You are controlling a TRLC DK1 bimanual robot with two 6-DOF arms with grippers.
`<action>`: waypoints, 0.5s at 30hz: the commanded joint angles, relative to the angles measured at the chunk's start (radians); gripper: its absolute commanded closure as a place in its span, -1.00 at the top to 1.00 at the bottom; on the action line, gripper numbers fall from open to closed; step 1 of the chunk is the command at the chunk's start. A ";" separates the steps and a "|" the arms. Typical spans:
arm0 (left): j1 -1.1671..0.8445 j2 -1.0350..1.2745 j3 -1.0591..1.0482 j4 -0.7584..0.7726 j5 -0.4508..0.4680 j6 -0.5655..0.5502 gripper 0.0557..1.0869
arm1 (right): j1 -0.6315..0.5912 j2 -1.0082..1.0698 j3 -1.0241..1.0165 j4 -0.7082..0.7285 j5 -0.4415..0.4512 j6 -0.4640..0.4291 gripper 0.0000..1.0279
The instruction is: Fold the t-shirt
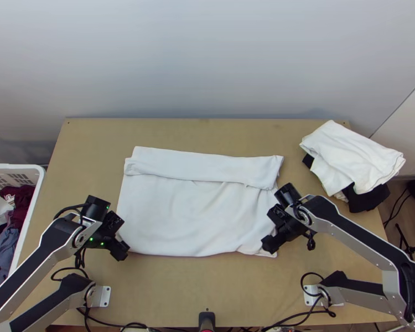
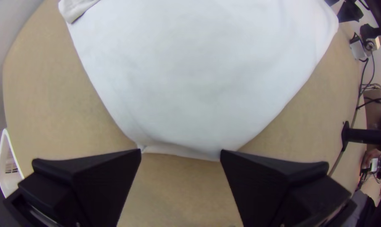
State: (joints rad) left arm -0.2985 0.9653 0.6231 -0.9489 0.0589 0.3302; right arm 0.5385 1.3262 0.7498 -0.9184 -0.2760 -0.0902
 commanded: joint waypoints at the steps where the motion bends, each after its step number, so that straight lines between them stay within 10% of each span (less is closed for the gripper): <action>1: 0.002 0.001 -0.011 0.015 -0.005 0.004 0.46 | 0.000 0.013 -0.003 0.019 0.015 0.000 0.78; 15: -0.001 0.067 -0.008 0.042 -0.005 0.012 0.44 | 0.032 0.036 -0.020 0.062 0.015 -0.009 0.45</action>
State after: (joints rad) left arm -0.2966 1.0023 0.6121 -0.9234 0.0532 0.3408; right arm 0.5526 1.3479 0.7372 -0.8745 -0.2607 -0.0986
